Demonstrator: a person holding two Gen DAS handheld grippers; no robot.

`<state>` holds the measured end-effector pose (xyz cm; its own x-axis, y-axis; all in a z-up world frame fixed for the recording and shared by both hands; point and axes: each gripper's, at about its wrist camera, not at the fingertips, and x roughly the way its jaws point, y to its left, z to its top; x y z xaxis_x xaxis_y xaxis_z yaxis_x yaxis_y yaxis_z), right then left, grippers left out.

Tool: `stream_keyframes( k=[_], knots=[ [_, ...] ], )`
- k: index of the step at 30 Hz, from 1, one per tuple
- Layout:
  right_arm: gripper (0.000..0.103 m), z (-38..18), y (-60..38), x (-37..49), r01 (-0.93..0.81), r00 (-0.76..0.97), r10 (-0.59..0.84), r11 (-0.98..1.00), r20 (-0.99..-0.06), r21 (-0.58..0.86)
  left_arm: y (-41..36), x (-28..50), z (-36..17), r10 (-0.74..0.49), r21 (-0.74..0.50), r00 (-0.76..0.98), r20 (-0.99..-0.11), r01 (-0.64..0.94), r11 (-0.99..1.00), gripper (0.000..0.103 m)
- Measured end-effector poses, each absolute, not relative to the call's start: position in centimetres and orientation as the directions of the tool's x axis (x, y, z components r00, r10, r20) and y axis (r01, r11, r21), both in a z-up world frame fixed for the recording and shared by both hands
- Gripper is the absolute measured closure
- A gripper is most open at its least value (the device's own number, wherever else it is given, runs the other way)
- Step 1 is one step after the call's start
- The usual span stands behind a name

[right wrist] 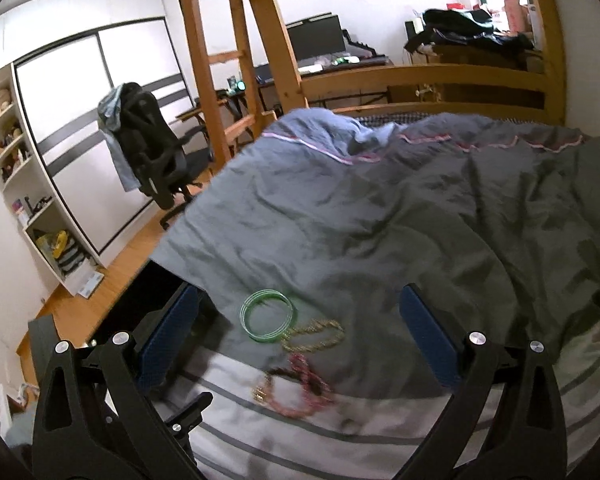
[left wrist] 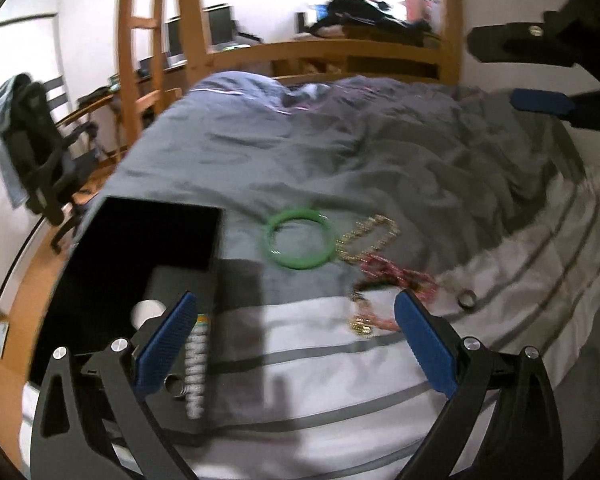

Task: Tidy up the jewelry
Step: 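Move both open tools back over the remaining jewelry, then grasp the pink beaded bracelet with the left tool while the right tool grasps a silver ring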

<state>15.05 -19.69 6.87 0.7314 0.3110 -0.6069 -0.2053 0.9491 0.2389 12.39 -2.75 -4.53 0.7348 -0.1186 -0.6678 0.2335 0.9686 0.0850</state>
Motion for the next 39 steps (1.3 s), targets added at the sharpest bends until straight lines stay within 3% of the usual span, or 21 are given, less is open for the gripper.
stream_keyframes(
  k=[7,14,16,18,23,27,29,31,33,35,39],
  knots=[
    [0.004,2.4,-22.0,14.4,-0.21,0.683,0.313,0.95,-0.66,0.233,-6.0,13.7,-8.1,-0.124,0.124,0.669,-0.733,0.31,0.943,0.006],
    [0.005,-0.5,-22.7,12.1,-0.244,0.625,0.28,0.957,-0.729,0.158,-6.6,15.7,-8.8,-0.141,0.104,0.679,-0.72,0.307,0.946,0.006],
    [0.012,-1.4,-22.0,12.2,-0.259,0.603,0.269,0.957,-0.751,0.135,-7.1,16.4,-8.9,-0.137,0.115,0.691,-0.709,0.305,0.945,0.006],
    [0.03,-2.8,-21.3,12.5,-0.277,0.557,0.266,0.953,-0.787,0.126,-7.7,17.1,-9.2,-0.142,0.121,0.687,-0.713,0.32,0.94,0.006],
    [0.045,-5.9,-20.1,13.2,-0.297,0.473,0.241,0.949,-0.847,0.104,-8.8,19.0,-10.7,-0.121,0.137,0.645,-0.755,0.336,0.932,0.008],
    [0.059,-7.9,-19.9,14.3,-0.274,0.416,0.204,0.957,-0.887,0.092,-7.4,19.9,-11.0,-0.181,0.026,0.593,-0.785,0.322,0.946,0.022],
    [0.062,-8.6,-19.8,14.6,-0.266,0.4,0.188,0.96,-0.897,0.083,-6.8,20.2,-11.0,-0.193,-0.011,0.584,-0.788,0.3,0.954,0.042],
    [0.068,-8.5,-19.6,14.6,-0.274,0.407,0.19,0.959,-0.894,0.079,-6.3,20.5,-11.1,-0.214,-0.05,0.571,-0.793,0.288,0.956,0.05],
    [0.082,-8.4,-19.4,14.3,-0.278,0.419,0.181,0.958,-0.89,0.064,-6.1,20.5,-11.0,-0.222,-0.063,0.569,-0.792,0.286,0.956,0.066],
    [0.082,-8.1,-19.6,14.2,-0.271,0.434,0.181,0.96,-0.883,0.064,-6.1,20.5,-10.7,-0.236,-0.078,0.566,-0.79,0.29,0.954,0.084],
    [0.082,-7.0,-20.1,14.1,-0.249,0.481,0.194,0.965,-0.855,0.078,-5.8,20.4,-10.0,-0.25,-0.093,0.577,-0.777,0.287,0.953,0.093]
  ],
)
